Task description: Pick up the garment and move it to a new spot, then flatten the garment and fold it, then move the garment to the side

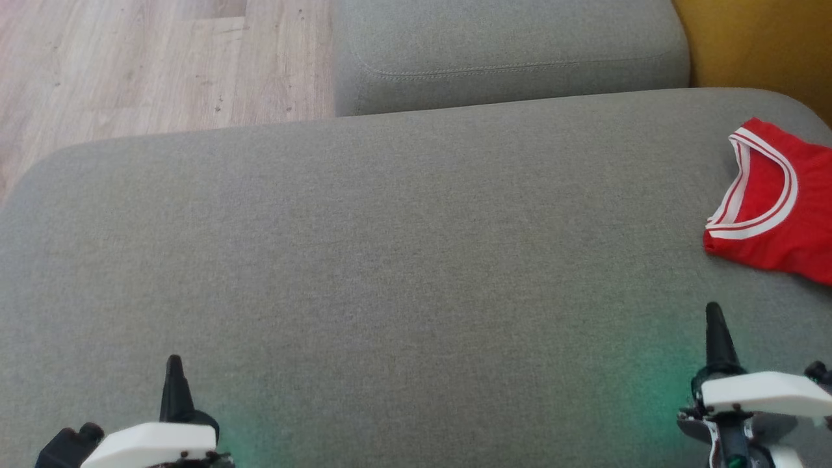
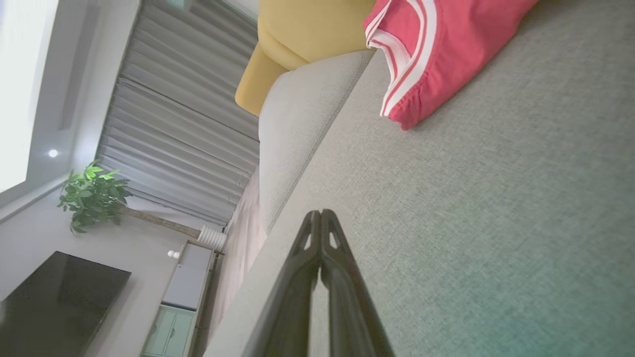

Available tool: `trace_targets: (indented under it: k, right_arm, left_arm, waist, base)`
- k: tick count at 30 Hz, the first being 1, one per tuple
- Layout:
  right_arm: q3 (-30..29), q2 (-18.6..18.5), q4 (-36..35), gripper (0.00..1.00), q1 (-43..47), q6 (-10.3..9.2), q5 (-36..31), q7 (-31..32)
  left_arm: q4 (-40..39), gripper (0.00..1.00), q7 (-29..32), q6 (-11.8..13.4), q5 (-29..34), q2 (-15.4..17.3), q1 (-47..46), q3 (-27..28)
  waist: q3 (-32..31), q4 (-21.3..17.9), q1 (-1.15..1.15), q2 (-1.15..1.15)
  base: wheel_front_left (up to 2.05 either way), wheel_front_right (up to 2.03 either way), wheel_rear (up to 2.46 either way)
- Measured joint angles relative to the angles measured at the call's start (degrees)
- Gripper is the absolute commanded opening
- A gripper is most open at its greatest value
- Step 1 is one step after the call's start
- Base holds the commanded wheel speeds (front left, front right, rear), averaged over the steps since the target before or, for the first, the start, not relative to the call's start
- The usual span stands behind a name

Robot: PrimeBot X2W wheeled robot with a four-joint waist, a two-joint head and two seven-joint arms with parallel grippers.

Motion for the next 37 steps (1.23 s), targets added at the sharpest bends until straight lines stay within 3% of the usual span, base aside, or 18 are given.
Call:
trace_targets:
  k: [37]
  right_arm:
    - [-2.3,0.0,-2.1,0.00,-1.6,0.00,25.3,5.6]
  left_arm:
    - [0.1,0.00,5.8,-3.7,-23.3,0.0,-3.9,3.4]
  waist:
    - [0.2,0.0,0.00,0.00]
  base:
    - [0.00,0.00,0.00]
